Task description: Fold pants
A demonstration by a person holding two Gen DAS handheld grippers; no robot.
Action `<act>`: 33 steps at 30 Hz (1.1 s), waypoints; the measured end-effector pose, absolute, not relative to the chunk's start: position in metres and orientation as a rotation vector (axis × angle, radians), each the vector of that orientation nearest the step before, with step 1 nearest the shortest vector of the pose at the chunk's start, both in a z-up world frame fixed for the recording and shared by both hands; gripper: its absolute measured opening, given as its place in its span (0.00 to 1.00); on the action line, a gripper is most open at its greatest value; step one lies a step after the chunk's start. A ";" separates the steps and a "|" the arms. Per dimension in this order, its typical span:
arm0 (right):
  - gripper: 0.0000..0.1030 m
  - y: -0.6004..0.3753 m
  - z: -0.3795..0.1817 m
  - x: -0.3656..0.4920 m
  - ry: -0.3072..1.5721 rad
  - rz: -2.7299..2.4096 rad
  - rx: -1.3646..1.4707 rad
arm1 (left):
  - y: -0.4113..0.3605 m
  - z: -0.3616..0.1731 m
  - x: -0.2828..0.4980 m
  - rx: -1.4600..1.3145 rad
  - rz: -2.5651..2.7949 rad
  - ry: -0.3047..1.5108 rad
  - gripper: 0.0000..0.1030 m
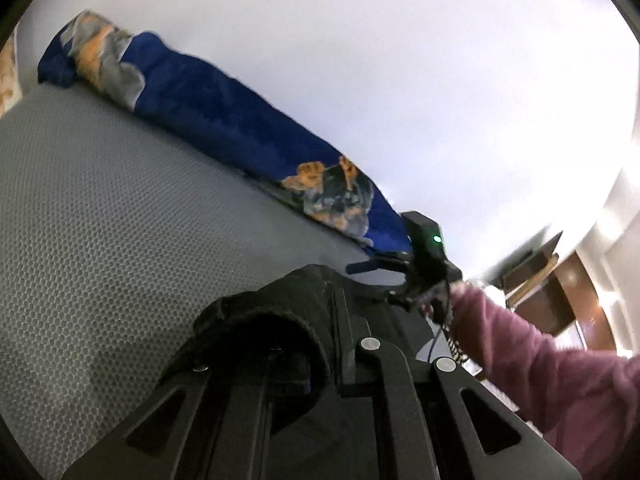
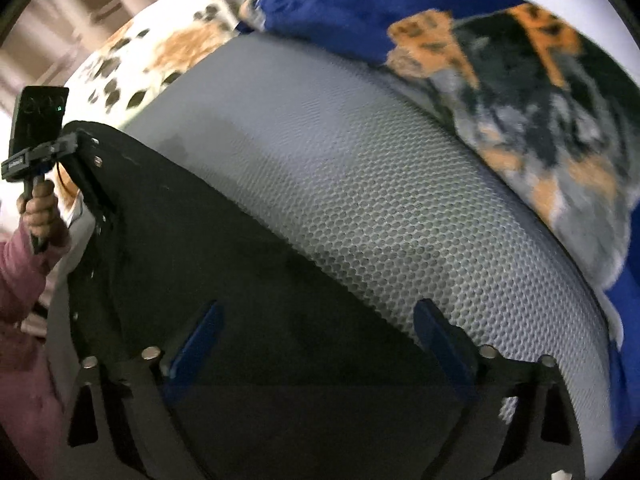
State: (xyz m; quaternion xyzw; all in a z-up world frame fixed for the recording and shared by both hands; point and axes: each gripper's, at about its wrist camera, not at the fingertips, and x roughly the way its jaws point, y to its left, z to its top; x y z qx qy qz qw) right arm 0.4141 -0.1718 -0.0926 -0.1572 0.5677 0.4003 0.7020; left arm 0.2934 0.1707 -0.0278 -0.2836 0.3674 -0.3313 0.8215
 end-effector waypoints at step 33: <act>0.08 -0.217 -0.013 0.222 0.904 0.430 -0.472 | 0.181 -0.003 0.218 -0.441 -0.694 0.716 0.08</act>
